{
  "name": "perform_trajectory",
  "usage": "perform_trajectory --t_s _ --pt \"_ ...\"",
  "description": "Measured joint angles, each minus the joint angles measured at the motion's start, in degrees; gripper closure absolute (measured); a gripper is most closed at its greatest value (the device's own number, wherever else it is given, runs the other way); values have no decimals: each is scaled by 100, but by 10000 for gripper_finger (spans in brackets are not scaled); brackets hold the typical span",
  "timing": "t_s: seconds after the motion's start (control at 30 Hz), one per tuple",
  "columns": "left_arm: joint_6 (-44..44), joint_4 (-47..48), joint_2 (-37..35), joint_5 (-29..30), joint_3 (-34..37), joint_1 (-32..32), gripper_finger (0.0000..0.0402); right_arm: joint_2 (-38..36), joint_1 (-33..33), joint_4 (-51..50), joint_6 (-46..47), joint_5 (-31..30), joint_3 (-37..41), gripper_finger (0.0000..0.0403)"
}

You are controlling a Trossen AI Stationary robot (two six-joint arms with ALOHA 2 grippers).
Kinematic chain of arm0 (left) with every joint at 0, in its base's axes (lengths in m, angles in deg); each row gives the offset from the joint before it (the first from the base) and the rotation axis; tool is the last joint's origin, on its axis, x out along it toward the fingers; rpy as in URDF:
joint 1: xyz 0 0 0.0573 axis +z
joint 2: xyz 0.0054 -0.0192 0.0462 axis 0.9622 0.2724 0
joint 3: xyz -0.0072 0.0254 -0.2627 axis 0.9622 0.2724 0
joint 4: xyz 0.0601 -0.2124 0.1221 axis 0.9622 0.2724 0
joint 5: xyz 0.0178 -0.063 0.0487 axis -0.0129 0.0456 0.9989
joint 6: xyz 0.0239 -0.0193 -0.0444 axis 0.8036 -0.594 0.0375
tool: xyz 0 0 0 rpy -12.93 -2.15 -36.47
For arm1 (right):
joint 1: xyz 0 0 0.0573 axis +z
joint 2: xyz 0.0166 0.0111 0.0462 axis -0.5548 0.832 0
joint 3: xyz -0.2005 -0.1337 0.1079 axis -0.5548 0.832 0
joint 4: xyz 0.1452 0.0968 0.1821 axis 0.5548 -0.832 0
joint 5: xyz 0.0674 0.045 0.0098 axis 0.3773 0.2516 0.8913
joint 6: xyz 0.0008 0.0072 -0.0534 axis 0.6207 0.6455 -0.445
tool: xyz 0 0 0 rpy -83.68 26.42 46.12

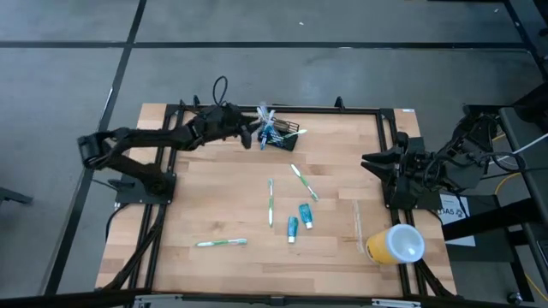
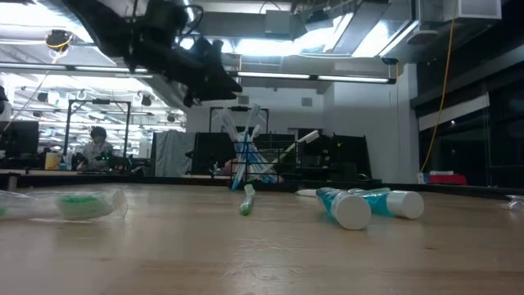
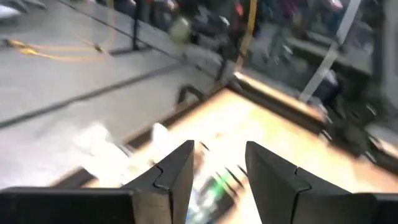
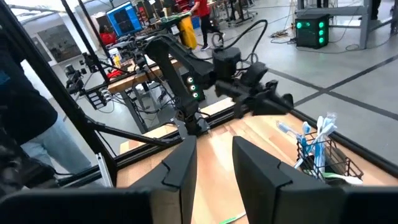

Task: Pick & Place toothbrushing station
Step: Put the blue toothbrush into the wire organizer

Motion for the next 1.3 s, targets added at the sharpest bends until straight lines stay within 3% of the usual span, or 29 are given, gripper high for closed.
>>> perform_trajectory --t_s 0.2,0.47,0.77,0.97,1.07,1.13,1.2,1.3 --pt "52 1318 -699 -18 0 -705 271 -2 0 2 -320 142 0 298" --pt "-474 2377 -1098 949 2 -1883 283 -4 1 4 -610 294 0 298" --pt "-1260 2360 -1172 1795 2 -2697 291 -4 0 9 -768 307 0 298" --pt "-1467 1670 -1170 2400 4 -3080 293 9 0 154 -863 311 0 298" --pt "-817 1622 -1167 3113 -222 -2973 295 11 0 256 -1019 313 0 298" --pt "-154 1904 -1157 3238 -591 -2673 297 11 1 319 -1125 364 0 298" --pt "218 2406 -1036 2988 -1055 -2268 299 12 0 373 -1155 439 0 298" --pt "361 3507 -704 2106 -1779 -1514 298 15 2 421 -1153 458 0 298"
